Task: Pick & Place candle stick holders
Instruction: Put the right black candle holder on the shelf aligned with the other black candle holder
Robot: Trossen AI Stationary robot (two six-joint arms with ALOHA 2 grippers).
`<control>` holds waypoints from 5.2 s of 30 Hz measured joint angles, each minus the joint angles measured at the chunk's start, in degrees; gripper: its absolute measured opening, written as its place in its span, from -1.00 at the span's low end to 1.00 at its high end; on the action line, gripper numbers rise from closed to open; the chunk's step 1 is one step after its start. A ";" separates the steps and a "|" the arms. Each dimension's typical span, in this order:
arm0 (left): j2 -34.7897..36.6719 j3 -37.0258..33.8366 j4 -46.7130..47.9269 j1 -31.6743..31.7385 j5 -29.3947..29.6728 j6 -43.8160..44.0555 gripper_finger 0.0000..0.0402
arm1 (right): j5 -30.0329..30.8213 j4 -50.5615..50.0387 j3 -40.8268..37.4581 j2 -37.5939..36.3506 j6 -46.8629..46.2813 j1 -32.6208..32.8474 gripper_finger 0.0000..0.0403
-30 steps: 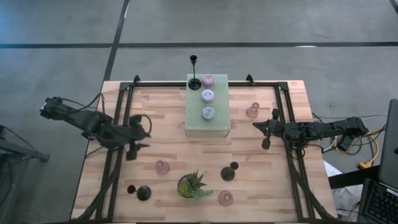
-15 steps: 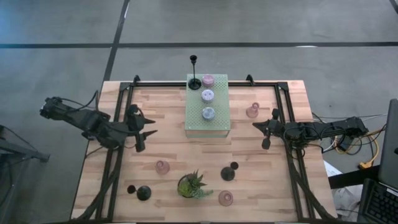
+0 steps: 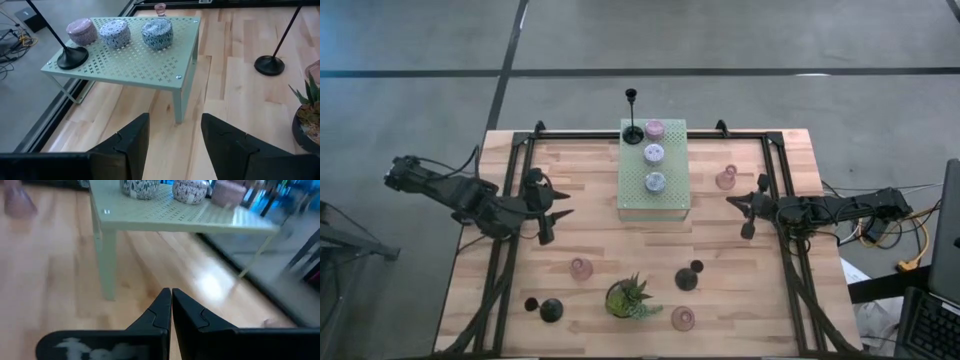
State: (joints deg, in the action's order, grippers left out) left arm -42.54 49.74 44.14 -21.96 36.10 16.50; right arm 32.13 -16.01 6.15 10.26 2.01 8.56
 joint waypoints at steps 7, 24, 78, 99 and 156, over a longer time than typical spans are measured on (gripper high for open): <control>0.00 -0.27 0.02 0.00 -0.02 0.00 -0.09 | -2.23 2.79 -0.12 0.13 13.92 0.00 -0.96; -0.09 -0.27 0.02 0.00 -0.04 -0.05 -0.09 | -13.10 49.66 -0.04 0.41 -9.40 0.06 -0.96; -0.10 -0.31 0.03 0.01 -0.07 -0.05 -0.09 | -47.66 45.38 9.20 48.86 -15.33 5.55 -0.16; -0.11 -0.31 0.05 0.00 -0.07 -0.05 -0.09 | -47.62 45.49 20.98 63.90 -15.38 7.60 -0.63; -7.38 -0.34 -28.54 2.85 -22.35 -14.10 -0.09 | -33.58 13.64 86.02 89.64 -14.57 -4.86 -0.95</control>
State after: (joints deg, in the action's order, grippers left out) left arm -49.92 49.41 15.60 -19.10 13.75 2.39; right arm -1.45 -2.37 92.17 99.90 -12.56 3.70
